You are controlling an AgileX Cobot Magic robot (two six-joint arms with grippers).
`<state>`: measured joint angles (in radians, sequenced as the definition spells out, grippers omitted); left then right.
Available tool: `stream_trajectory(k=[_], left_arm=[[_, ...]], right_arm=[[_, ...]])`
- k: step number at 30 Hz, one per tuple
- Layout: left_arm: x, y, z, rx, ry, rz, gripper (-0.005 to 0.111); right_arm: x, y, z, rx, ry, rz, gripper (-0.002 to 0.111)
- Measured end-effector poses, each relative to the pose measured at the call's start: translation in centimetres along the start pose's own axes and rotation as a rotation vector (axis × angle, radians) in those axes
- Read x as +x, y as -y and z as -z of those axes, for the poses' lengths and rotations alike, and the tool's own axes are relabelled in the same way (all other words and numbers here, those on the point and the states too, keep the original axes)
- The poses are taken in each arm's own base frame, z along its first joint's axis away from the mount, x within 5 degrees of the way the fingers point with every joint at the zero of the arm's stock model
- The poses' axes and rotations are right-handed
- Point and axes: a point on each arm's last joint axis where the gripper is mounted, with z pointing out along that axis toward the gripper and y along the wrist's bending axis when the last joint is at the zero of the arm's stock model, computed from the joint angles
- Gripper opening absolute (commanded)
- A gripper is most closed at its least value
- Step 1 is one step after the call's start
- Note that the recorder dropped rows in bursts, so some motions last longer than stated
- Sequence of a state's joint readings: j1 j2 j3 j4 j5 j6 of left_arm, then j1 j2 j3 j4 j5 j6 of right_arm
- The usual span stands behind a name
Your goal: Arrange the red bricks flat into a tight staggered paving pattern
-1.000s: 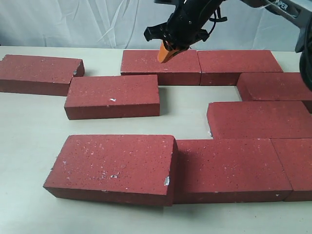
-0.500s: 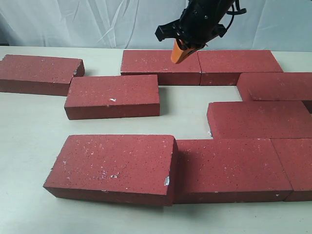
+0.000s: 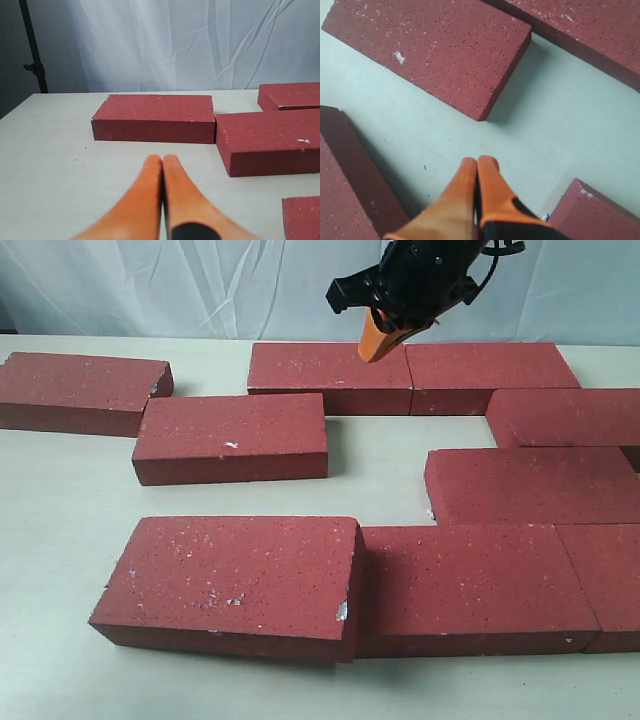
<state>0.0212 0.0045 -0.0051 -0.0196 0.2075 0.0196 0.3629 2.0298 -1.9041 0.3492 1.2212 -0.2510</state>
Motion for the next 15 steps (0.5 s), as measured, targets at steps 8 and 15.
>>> stream_trajectory(k=[8, 15], left_arm=[[0.0, 0.0, 0.0, -0.002, 0.000, -0.008, 0.000], [0.0, 0.0, 0.0, -0.002, 0.000, -0.010, 0.000]], right_arm=[[0.3, 0.1, -0.4, -0.002, -0.018, -0.008, -0.001], [2.2, 0.9, -2.7, 0.008, -0.113, -0.032, -0.001]])
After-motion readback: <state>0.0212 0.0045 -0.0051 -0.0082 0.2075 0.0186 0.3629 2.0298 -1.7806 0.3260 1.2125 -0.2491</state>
